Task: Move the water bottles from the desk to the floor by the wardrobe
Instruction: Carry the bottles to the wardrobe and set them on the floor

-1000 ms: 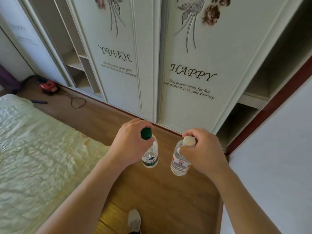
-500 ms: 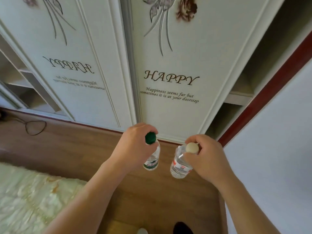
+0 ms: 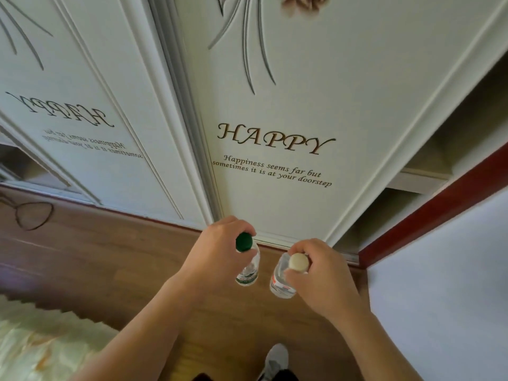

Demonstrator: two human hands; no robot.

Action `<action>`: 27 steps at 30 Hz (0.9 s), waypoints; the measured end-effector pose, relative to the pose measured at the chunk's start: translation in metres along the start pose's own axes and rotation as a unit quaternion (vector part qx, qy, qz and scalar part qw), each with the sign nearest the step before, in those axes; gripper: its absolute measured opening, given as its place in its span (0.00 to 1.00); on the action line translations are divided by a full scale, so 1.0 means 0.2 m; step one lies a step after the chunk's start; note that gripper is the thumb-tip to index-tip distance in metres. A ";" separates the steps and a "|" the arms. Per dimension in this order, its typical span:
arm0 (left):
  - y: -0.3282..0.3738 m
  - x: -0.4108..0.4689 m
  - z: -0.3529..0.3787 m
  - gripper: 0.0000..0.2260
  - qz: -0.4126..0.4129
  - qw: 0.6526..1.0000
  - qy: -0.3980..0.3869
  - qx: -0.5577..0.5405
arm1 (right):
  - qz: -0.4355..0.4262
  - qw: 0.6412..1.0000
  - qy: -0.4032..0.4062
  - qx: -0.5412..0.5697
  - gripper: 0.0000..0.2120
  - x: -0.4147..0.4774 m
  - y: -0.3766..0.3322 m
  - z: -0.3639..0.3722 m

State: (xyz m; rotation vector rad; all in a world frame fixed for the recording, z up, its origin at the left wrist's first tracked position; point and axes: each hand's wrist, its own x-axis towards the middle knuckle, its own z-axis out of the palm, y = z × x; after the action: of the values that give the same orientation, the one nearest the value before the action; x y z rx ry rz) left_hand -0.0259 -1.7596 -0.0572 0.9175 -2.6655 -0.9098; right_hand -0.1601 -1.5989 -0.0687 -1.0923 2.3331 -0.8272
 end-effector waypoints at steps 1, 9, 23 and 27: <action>-0.03 0.06 0.04 0.11 -0.002 1.000 -0.001 0.001 | -0.004 1.000 -0.003 0.000 0.12 0.07 0.04 0.02; -0.41 0.54 0.45 0.12 0.005 1.000 -0.022 0.010 | -0.012 1.000 -0.011 -0.011 0.11 0.62 0.41 0.34; -1.59 1.10 1.83 0.10 0.049 0.997 -0.064 0.008 | 0.011 0.998 -0.011 -0.065 0.10 1.36 1.56 1.68; -1.87 1.22 2.21 0.09 0.054 0.995 -0.083 0.008 | 0.028 0.996 -0.012 -0.081 0.10 1.51 1.86 1.97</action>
State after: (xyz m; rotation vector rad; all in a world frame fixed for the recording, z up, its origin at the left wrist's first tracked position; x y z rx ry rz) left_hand -0.1876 -1.9216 -0.6421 0.7216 -2.8341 -0.9817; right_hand -0.3033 -1.7798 -0.6446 -1.0896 2.4325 -0.6092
